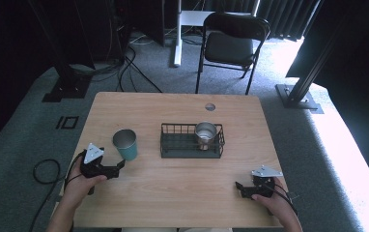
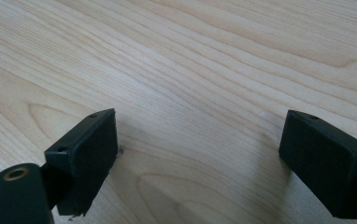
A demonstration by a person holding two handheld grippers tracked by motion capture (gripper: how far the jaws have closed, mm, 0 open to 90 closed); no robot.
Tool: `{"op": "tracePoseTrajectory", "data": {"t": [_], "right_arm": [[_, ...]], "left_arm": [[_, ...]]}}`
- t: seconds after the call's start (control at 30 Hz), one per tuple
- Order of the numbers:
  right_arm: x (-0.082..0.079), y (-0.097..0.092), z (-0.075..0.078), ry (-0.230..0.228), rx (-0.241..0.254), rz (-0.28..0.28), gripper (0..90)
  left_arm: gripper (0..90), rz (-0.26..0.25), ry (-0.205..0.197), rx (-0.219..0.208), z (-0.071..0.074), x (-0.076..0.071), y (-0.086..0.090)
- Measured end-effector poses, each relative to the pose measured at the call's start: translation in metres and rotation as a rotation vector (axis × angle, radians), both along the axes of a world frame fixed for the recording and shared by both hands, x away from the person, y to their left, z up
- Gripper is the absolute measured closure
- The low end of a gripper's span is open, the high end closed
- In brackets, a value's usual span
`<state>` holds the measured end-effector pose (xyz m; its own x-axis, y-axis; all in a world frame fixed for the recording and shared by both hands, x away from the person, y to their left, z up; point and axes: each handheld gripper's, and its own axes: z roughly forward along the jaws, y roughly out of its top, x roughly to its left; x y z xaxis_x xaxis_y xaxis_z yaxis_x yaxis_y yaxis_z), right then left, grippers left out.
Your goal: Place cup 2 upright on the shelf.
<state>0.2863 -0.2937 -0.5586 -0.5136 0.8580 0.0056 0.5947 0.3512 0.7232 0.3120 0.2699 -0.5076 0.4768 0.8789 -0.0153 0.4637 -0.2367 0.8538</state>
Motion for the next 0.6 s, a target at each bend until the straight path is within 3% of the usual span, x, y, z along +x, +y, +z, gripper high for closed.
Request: {"op": "tracePoseTrajectory", "data": {"t": [0.2,0.4,0.6], "right_arm": [[0.000,0.000,0.000,0.000,0.001,0.000,11.2],[0.000,0.000,0.000,0.000,0.000,0.000,11.2],[0.000,0.000,0.000,0.000,0.001,0.000,11.1]], "left_arm": [[1.1,-0.015,-0.015,-0.001,0.001,0.005,-0.008],[1.1,0.010,-0.018,-0.044,0.001,0.014,-0.012],[1.2,0.010,-0.030,-0.053,0.000,0.019,-0.016]]}}
